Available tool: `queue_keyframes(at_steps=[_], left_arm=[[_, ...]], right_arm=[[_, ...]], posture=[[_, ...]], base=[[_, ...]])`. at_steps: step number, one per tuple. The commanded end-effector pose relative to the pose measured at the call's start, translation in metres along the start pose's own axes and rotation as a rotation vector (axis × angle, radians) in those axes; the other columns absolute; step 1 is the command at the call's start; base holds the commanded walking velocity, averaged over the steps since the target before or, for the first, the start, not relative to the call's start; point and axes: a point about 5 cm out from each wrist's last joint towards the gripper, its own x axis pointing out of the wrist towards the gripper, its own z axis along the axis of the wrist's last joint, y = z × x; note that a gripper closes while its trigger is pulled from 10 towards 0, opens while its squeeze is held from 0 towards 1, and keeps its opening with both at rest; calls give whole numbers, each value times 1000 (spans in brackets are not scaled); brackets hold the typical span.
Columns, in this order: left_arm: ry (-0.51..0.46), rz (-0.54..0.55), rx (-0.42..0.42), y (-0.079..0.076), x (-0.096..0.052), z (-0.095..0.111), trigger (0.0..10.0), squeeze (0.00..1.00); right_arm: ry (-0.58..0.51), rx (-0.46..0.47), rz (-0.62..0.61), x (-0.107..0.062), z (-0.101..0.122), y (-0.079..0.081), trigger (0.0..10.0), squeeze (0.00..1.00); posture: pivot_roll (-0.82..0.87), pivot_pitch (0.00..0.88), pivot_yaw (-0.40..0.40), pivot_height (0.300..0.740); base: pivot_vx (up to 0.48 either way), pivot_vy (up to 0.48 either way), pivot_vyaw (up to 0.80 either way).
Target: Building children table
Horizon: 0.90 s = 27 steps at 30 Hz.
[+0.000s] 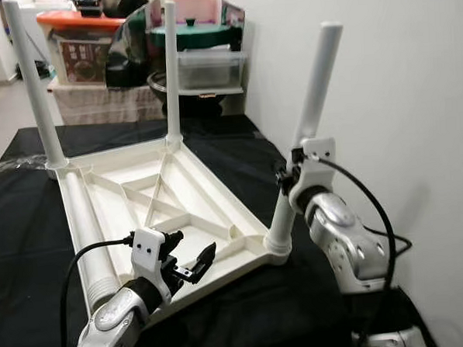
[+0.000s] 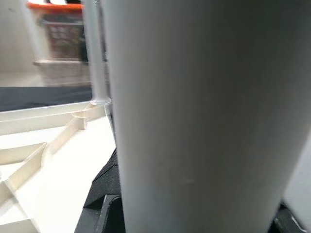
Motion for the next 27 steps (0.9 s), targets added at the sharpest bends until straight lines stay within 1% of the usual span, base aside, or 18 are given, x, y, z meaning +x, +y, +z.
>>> queue_keyframes(at_steps=[1, 4, 5, 6, 8, 9, 10, 11, 15, 16, 17, 18, 19, 21, 22, 23, 25, 27], left_arm=[[7, -23, -6, -3, 3, -2, 10000, 0], [3, -24, -7, -4, 4, -1, 10000, 0], [3, -24, -7, -4, 4, -1, 10000, 0], [2, -23, -7, -4, 4, -1, 10000, 0], [1, -24, -7, -4, 4, -1, 10000, 0], [1, -24, -7, -4, 4, -1, 10000, 0], [1, -25, -7, -4, 4, -2, 10000, 0], [1, -24, -7, -4, 4, -2, 10000, 0], [1, -22, -7, -4, 4, -2, 10000, 0], [-1, -19, -8, -4, 3, -2, 10000, 0], [-1, -19, -8, -4, 3, -2, 10000, 0], [0, -18, -8, -5, 3, -2, 10000, 0], [1, -17, -8, -4, 2, -2, 10000, 0], [2, -15, -8, -4, 1, -2, 10000, 0], [2, -15, -8, -4, 1, -2, 10000, 0], [3, -15, -8, -4, 1, -2, 10000, 0], [3, -14, -6, -4, 1, -2, 10000, 0], [3, -15, -6, -3, 0, -1, 10000, 0]], right_arm=[[97, 94, 164, -2, -22, 13, 10000, 1000], [36, 194, 447, -7, -2, 26, 10000, 1000], [36, 194, 447, -7, -2, 26, 10000, 1000], [-3, 174, 581, -13, 7, 29, 10000, 0], [-37, 149, 784, -26, 18, 29, 10000, 0], [-37, 149, 784, -26, 18, 29, 10000, 0], [-47, 111, 967, -43, 21, 29, 4000, 0], [-38, 104, 991, -45, 19, 28, 0, 0], [-11, 92, 970, -44, 13, 26, 0, 0], [150, 14, 720, -22, -13, 17, 0, 0], [150, 14, 720, -22, -13, 17, 0, 0], [208, -9, 574, -12, -23, 11, 0, 0], [263, -16, 270, 4, -33, -5, 0, 0], [318, -22, -63, 12, -43, -25, 0, 0], [318, -22, -63, 12, -43, -25, 0, 0], [320, -20, -194, 10, -47, -32, 0, 0], [303, -3, -298, -3, -53, -35, 0, 0], [291, 3, -302, -7, -55, -31, 0, 0]], posture=[[14, 0, -99, 740], [13, 0, -102, 740], [13, 0, -102, 740], [13, 0, -102, 740], [12, 0, -101, 740], [12, 0, -101, 740], [12, 0, -101, 740], [12, 0, -101, 740], [12, 0, -101, 740], [20, 0, -110, 740], [20, 0, -110, 740], [22, 0, -110, 740], [20, 0, -108, 740], [19, 0, -107, 740], [19, 0, -107, 740], [24, 0, -109, 740], [22, 0, -105, 740], [21, 0, -102, 740]], base=[[0, 0, 0], [0, 0, 0], [0, 0, 0], [0, 0, 0], [0, 0, 0], [0, 0, 0], [0, 0, 0], [0, 0, 0], [0, 0, 0], [0, 0, 0], [0, 0, 0], [0, 0, 0], [0, 0, 0], [0, 0, 0], [0, 0, 0], [0, 0, 0], [0, 0, 0], [0, 0, 0]])
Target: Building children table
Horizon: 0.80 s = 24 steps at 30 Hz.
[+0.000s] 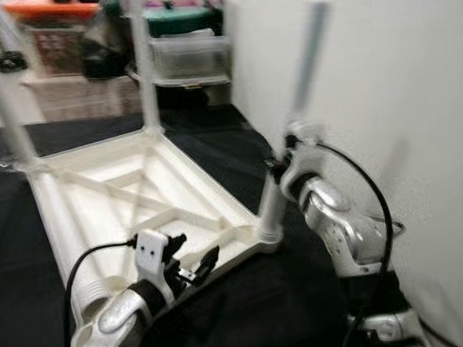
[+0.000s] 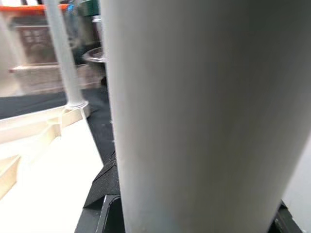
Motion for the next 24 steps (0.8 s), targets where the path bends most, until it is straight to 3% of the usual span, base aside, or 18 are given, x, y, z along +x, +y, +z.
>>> queue_keyframes(at_steps=[1, 2, 4, 5, 6, 7, 8, 9, 10, 11, 12, 16, 17, 18, 19, 23, 24], left_arm=[[-3, -16, -1, -3, 2, 1, 10000, 0], [-2, -18, -1, -3, 3, 1, 10000, 0], [1, -23, -1, -3, 4, 1, 10000, 0], [1, -23, -1, -3, 4, 1, 10000, 0], [1, -26, -1, -3, 4, 1, 10000, 0], [1, -28, -1, -3, 5, 1, 10000, 0], [1, -29, -1, -4, 6, 1, 10000, 0], [1, -29, -1, -4, 6, 1, 10000, 0], [0, -30, -1, -4, 6, 1, 10000, 0], [0, -30, -1, -4, 6, 1, 10000, 0], [-2, -32, -2, -3, 6, 2, 10000, 0], [-2, -31, -3, -3, 5, 2, 10000, 0], [-4, -29, -3, -3, 5, 2, 10000, 0], [-4, -29, -3, -3, 5, 2, 10000, 0], [-6, -21, -2, -3, 4, 2, 10000, 0], [-5, -17, -2, -3, 2, 1, 10000, 0], [-3, -16, -2, -3, 2, 1, 10000, 0]], right_arm=[[276, -33, -104, -7, -59, -18, 0, 0], [232, 2, -6, -10, -54, -4, 10000, 0], [130, 105, 235, -16, -39, 23, 10000, 0], [130, 105, 235, -16, -39, 23, 10000, 0], [98, 152, 358, -18, -31, 30, 10000, 1000], [87, 177, 403, -18, -27, 35, 10000, 1000], [95, 207, 527, -20, -21, 41, 10000, 1000], [95, 207, 527, -20, -21, 41, 10000, 1000], [86, 195, 662, -26, -14, 47, 10000, 1000], [86, 195, 662, -26, -14, 47, 10000, 1000], [-25, 130, 1028, -54, 14, 46, 10000, 0], [-77, 68, 1142, -63, 25, 43, 10000, 0], [-84, 50, 1185, -65, 25, 42, 8471, 0], [-84, 50, 1185, -65, 25, 42, 8471, 0], [-80, 38, 1312, -76, 20, 44, 0, 0], [-25, 33, 1332, -76, 8, 44, 0, 0], [33, 2, 1195, -62, -2, 45, 0, 0]], posture=[[21, 0, -102, 740], [15, 0, -97, 740], [9, 0, -92, 740], [9, 0, -92, 740], [9, 0, -92, 740], [9, 0, -92, 740], [12, 0, -95, 740], [12, 0, -95, 740], [12, 0, -95, 740], [12, 0, -95, 740], [13, 0, -98, 740], [13, 0, -98, 740], [18, 0, -105, 740], [18, 0, -105, 740], [27, 0, -112, 740], [27, 0, -114, 740], [27, 0, -114, 740]], base=[[0, 0, 0], [0, 0, 0], [0, 0, 0], [0, 0, 0], [0, 0, 0], [0, 0, 0], [0, 0, 0], [0, 0, 0], [0, 0, 0], [0, 0, 0], [0, 0, 0], [0, 0, 0], [0, 0, 0], [0, 0, 0], [0, 0, 0], [0, 0, 0], [0, 0, 0]])
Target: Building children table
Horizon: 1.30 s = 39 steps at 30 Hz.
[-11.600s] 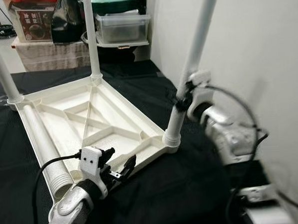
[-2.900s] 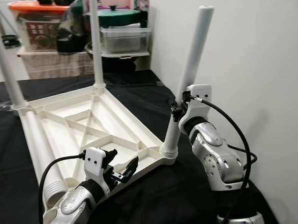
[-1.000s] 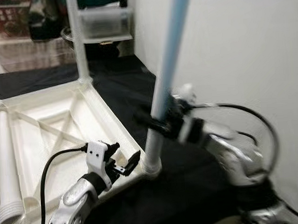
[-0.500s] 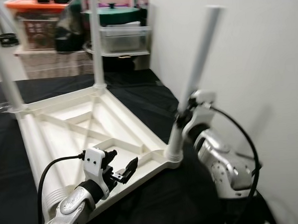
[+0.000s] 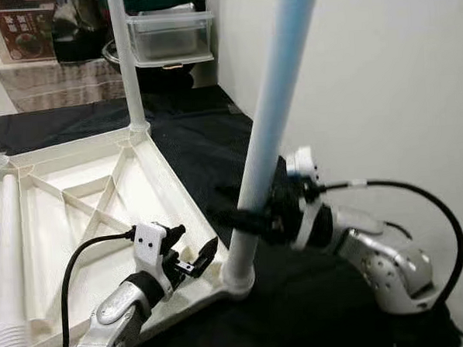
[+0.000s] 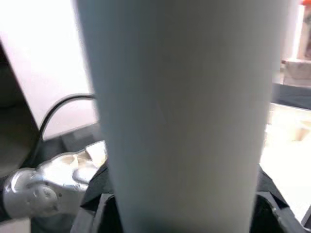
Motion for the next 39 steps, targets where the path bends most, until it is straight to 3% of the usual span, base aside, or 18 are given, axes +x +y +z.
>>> queue_keyframes(at_steps=[1, 3, 6, 9, 10, 14, 15, 20, 21, 24, 27, 30, 31, 32, 33, 36, 38, 39], left_arm=[[-1, 2, -3, -1, -1, 0, 10000, 0], [0, 2, -3, -1, -2, 0, 10000, 0], [1, -3, -5, -2, -1, 0, 10000, 0], [0, -6, -5, -2, 0, 0, 10000, 0], [-1, -9, -6, -2, 1, 1, 10000, 0], [3, -18, -8, -2, 1, 0, 10000, 0], [4, -20, -8, -3, 1, 0, 10000, 0], [2, -22, -10, -3, 2, 0, 10000, 0], [1, -22, -12, -4, 2, 0, 10000, 0], [1, -23, -13, -4, 2, -1, 10000, 0], [-5, -17, -14, -4, 2, 0, 10000, 0], [-5, -15, -14, -4, 1, 0, 10000, 0], [-3, -14, -15, -4, 0, -1, 10000, 0], [-3, -14, -15, -4, 0, -1, 10000, 0], [1, -17, -15, -4, -1, -2, 10000, 0], [4, -18, -15, -4, -2, -2, 10000, 0], [6, -21, -14, -4, -2, -2, 10000, 0], [6, -21, -14, -4, -2, -2, 10000, 0]], right_arm=[[72, 50, -78, 4, -17, -8, 0, 0], [139, 49, -228, 8, -27, -21, 0, 0], [416, 82, -1040, -20, -72, -77, 0, 0], [440, 91, -1090, -22, -79, -74, 0, 0], [426, 71, -1012, -14, -78, -64, 10000, 0], [274, 99, -786, 7, -61, -45, 10000, 0], [228, 100, -758, 5, -56, -46, 10000, 1000], [178, 75, -665, 5, -40, -50, 10000, 1000], [100, 51, -548, 5, -22, -49, 10000, 0], [29, 7, -463, 3, -6, -50, 10000, 0], [-59, -53, -93, -6, 21, -21, 10000, 0], [-50, -61, -20, -8, 20, -14, 10000, 0], [-40, -64, 12, -9, 17, -11, 4039, 0], [-40, -64, 12, -9, 17, -11, 4039, 0], [-28, -50, -15, -9, 11, -13, 0, 0], [8, -24, -174, -6, 3, -30, 0, 0], [208, 43, -674, -9, -26, -75, 0, 0], [208, 43, -674, -9, -26, -75, 0, 0]], posture=[[27, 0, -114, 740], [26, 0, -111, 740], [21, 0, -106, 740], [17, 0, -100, 740], [14, 0, -98, 740], [3, 0, -92, 740], [5, 0, -94, 740], [7, 0, -98, 740], [7, 0, -98, 740], [10, 0, -108, 740], [18, 0, -115, 740], [18, 0, -115, 740], [26, 0, -121, 740], [26, 0, -121, 740], [28, 0, -121, 740], [27, 0, -119, 740], [26, 0, -115, 740], [26, 0, -115, 740]], base=[[0, 0, 0], [0, 0, 0], [0, 0, 0], [0, 0, 0], [0, 0, 0], [0, 0, 0], [0, 0, 0], [0, 0, 0], [0, 0, 0], [0, 0, 0], [0, 0, 0], [0, 0, 0], [0, 0, 0], [0, 0, 0], [0, 0, 0], [0, 0, 0], [0, 0, 0], [0, 0, 0]])
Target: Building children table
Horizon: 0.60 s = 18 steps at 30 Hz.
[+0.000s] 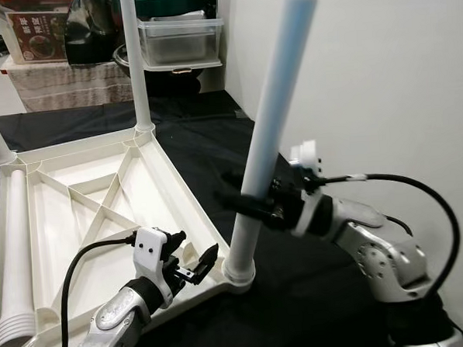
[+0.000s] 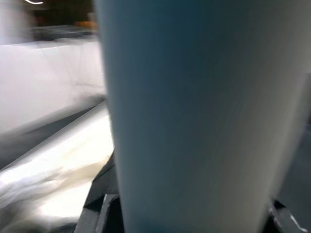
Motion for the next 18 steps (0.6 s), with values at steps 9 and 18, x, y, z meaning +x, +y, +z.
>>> queue_keyframes(at_steps=[9, 18], left_arm=[[3, -22, -8, -2, 1, 0, 10000, 0], [4, -28, -8, -3, 2, 0, 10000, 0]], right_arm=[[311, 127, -716, -22, -77, -23, 10000, 0], [25, 193, -361, -7, -26, -10, 10000, 1000]], posture=[[15, 0, -103, 740], [6, 0, -101, 740]], base=[[0, 0, 0], [0, 0, 0]])
